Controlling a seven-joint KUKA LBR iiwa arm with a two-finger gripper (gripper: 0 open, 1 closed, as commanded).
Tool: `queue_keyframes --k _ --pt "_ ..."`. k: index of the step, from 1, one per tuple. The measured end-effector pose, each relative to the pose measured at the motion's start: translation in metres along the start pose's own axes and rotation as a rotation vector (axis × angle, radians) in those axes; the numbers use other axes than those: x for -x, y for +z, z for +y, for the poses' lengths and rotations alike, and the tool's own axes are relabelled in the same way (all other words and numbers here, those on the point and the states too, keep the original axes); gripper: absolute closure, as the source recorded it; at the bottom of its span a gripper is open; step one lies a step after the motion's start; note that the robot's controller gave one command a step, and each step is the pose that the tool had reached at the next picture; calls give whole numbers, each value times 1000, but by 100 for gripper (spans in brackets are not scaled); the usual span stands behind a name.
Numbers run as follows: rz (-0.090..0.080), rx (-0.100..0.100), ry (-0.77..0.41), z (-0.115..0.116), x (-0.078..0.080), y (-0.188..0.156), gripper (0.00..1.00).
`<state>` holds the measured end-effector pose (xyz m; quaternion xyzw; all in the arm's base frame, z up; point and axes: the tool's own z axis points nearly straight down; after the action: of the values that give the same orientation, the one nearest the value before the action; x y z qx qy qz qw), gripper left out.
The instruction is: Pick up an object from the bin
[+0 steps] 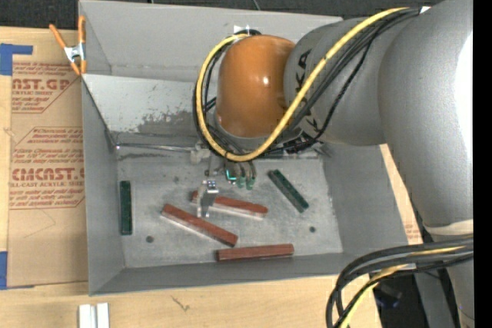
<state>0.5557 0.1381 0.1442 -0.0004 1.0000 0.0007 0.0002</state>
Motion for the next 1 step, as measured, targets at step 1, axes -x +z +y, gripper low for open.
queue_keyframes --k 1 --pt "-16 4 -10 -7 -49 67 100"
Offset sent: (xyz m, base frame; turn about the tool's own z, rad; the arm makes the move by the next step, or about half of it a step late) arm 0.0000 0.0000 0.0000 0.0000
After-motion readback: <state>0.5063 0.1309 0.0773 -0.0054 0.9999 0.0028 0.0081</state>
